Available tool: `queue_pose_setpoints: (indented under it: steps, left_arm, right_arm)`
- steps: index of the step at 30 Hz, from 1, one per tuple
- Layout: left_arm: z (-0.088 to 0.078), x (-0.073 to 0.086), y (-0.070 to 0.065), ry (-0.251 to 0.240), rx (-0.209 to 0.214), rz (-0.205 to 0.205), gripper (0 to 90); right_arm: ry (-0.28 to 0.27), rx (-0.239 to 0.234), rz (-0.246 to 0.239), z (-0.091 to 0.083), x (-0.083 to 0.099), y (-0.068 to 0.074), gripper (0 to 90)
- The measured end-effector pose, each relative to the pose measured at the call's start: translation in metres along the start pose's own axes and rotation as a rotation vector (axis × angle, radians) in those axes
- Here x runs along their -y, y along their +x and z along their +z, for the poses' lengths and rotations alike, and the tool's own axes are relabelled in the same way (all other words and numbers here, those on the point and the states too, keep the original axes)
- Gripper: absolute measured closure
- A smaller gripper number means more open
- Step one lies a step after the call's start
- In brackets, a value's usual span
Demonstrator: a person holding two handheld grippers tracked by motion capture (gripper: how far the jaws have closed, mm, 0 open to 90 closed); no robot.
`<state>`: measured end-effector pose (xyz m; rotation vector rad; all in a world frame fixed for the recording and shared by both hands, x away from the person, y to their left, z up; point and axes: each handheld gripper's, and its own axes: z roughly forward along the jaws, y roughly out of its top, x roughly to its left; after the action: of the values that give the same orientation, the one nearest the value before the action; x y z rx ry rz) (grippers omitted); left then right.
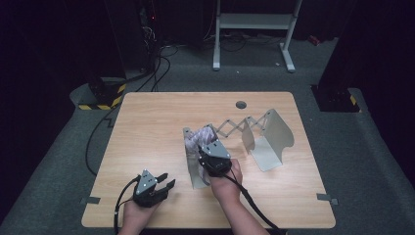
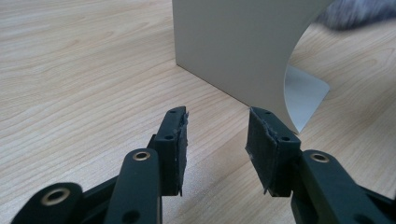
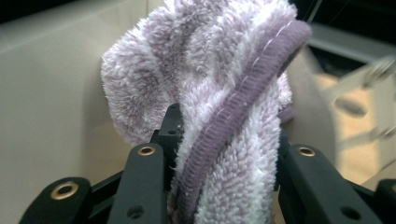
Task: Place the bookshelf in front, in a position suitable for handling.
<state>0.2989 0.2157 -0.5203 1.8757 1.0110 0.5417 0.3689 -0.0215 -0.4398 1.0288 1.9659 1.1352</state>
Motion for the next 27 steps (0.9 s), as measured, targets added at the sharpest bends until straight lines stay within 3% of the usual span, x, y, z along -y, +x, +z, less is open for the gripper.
queue_pose_setpoints:
  steps: [5,9,16,21,25,27]
  left_arm:
    - [0.000,0.000,0.000,-0.003,-0.003,0.001,57.8]
    - [-0.001,0.000,0.001,-0.005,-0.002,-0.006,57.9]
    - [-0.001,0.000,0.000,-0.006,0.002,-0.004,57.9]
    - [-0.001,0.000,0.000,-0.005,0.002,-0.006,57.9]
    - [-0.001,0.000,0.000,-0.007,0.001,-0.007,57.9]
    - [-0.001,0.000,0.000,-0.005,0.002,-0.006,57.9]
  right_arm:
    - [-0.032,0.020,0.007,-0.001,-0.013,-0.004,63.6]
    - [0.004,0.031,-0.010,0.010,-0.004,0.001,64.0]
    - [0.149,0.016,-0.025,0.041,0.039,0.013,64.7]
    - [0.229,-0.013,-0.015,0.055,0.057,0.014,64.8]
    - [0.210,-0.022,-0.003,0.051,0.051,0.012,64.9]
    - [0.170,-0.029,0.002,0.043,0.043,0.010,64.8]
